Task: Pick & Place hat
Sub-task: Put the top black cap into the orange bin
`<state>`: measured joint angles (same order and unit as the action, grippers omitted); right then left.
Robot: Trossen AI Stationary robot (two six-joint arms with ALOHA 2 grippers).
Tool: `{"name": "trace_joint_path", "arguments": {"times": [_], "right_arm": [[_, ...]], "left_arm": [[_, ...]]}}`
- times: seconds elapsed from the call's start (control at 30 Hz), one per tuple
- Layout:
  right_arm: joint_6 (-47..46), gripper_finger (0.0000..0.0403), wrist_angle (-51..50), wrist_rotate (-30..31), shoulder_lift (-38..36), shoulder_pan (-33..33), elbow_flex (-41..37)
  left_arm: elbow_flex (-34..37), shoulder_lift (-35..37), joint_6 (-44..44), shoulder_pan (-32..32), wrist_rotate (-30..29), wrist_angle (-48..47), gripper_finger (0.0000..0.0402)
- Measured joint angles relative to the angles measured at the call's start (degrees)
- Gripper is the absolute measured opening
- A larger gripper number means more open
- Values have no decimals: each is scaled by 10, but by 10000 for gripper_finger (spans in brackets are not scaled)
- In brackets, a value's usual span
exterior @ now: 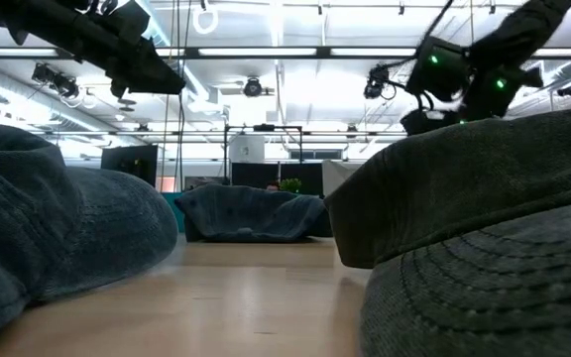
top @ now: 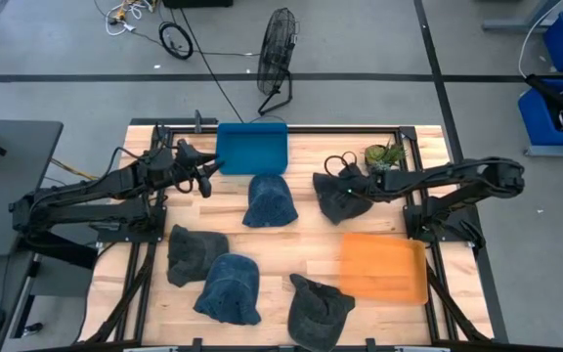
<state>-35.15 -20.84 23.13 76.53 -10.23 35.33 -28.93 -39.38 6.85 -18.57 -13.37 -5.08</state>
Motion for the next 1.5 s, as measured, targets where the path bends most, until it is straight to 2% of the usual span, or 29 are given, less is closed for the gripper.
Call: {"name": "trace_joint_path", "arguments": {"times": [0.23,0.4,0.5,0.6,0.73,0.83,0.93,1.03,1.17,1.27,1.5], "right_arm": [[-9,6,-146,-1,-22,28,170],[-55,4,-281,-2,-24,79,307],[-103,4,-361,0,-24,120,364],[-200,4,-448,9,-24,170,395],[-375,3,-564,-1,-24,245,395],[-509,2,-631,-45,-24,300,376],[-616,2,-642,-107,-24,349,353],[-698,4,-629,-138,-24,402,333],[-785,4,-597,-143,-23,464,304],[-846,5,-597,-174,-23,503,295],[-928,4,-595,-184,-21,571,294]], "left_arm": [[0,0,0,0,0,-9,133],[0,0,3,0,0,-21,133],[0,0,4,0,0,-26,133],[0,0,21,0,0,-25,133],[0,0,30,0,0,-25,133],[0,0,30,0,-5,-25,133],[0,0,30,0,-16,-25,133],[0,0,30,0,-28,-25,133],[0,0,30,0,-36,-25,133],[0,0,30,0,-36,-25,133],[0,0,45,0,-36,-25,133]]}}
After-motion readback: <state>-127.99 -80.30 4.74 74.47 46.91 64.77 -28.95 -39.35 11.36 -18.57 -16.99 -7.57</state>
